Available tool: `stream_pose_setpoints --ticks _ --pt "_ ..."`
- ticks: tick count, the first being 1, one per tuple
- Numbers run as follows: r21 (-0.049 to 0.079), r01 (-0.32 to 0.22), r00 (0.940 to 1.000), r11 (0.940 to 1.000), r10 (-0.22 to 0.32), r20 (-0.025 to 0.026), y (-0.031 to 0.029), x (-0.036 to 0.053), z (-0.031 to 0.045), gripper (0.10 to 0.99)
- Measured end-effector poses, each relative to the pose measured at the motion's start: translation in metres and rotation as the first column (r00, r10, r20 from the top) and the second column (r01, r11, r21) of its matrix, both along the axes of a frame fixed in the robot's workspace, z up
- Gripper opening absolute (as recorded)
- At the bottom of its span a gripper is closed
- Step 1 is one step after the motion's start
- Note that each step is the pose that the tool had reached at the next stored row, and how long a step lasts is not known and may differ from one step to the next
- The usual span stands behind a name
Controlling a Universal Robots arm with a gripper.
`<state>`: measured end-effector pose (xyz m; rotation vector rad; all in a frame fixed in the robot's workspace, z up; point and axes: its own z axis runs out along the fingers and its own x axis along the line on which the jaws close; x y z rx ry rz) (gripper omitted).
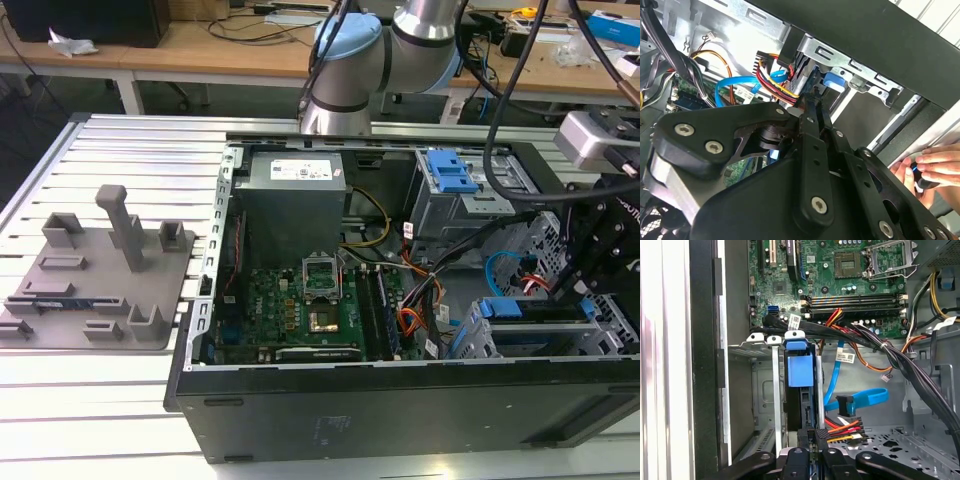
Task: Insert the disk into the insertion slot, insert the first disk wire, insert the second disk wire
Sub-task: 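Insert the first disk wire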
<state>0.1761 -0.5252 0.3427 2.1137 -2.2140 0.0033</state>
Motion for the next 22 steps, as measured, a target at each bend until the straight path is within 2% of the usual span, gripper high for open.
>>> stream_pose_setpoints --ticks 7,15,22 --pt "0.0 0.0 1.0 1.0 0.0 -0.0001 -0.0001 0.0 -0.0024 0.165" --pt "-0.003 0.0 1.0 1.0 0.0 -0.0007 0.0001 0.0004 -0.0019 0.165" --pt "-0.014 0.0 1.0 0.9999 0.0 -0.0007 0.0047 0.0004 0.0087 0.165"
